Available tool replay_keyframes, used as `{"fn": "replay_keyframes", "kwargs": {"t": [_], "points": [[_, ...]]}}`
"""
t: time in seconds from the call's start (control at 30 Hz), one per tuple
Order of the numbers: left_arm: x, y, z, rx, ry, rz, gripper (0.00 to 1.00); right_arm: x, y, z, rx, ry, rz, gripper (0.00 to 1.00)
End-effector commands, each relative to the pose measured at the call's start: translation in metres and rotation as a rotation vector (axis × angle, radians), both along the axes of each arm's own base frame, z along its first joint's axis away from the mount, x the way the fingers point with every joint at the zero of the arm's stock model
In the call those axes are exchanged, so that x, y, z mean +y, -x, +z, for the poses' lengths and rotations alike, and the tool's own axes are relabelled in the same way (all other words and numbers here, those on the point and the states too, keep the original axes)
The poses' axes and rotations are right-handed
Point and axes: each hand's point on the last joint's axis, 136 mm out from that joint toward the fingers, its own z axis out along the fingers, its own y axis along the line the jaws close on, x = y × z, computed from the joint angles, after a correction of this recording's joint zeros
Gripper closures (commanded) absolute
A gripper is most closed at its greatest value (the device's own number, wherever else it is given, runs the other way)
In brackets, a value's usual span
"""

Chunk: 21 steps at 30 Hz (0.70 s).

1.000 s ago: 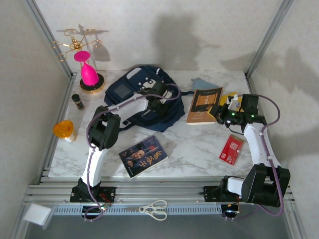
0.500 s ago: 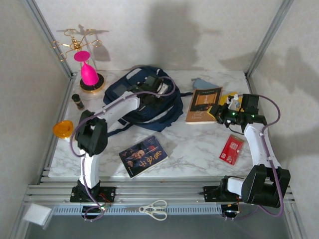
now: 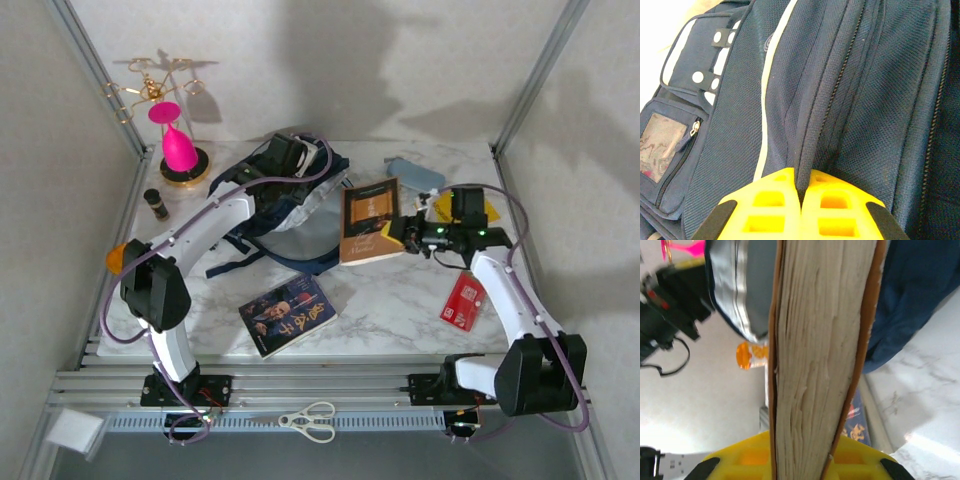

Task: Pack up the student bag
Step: Open the student bag at the top-center of the table, then place the book in the student bag.

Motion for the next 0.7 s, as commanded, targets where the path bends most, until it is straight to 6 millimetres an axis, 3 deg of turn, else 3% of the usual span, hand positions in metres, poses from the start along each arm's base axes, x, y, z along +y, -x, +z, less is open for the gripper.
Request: {"fn": "replay_keyframes", "kwargs": {"t": [0.0,0.1,0.23,0.4,0.57,0.67], "points": [[0.005,0.002,0.06,-0.12,0.093,0.027,1.0,0.036,-0.004,0.009,-0.045,-0.085,0.103,1.0],[0.004,0.009,0.07,-0.139,0.111,0.0,1.0,0.065,-0.012,0.004,-0.051,-0.109,0.168,1.0],[0.007,0.013,0.078,-0.152,0.118,-0.002,1.0,0.103,-0.027,-0.02,-0.019,-0.137,0.254,1.0],[0.007,0.016,0.081,-0.157,0.119,-0.007,1.0,0.147,-0.069,-0.032,-0.113,-0.162,0.348,1.0],[0.001,0.023,0.089,-0.152,0.165,-0.043,1.0,0.18,-0.119,-0.068,-0.103,-0.129,0.362,0.99],[-0.003,0.027,0.091,-0.14,0.187,-0.068,1.0,0.197,-0.142,-0.089,-0.131,-0.077,0.368,0.9]]}}
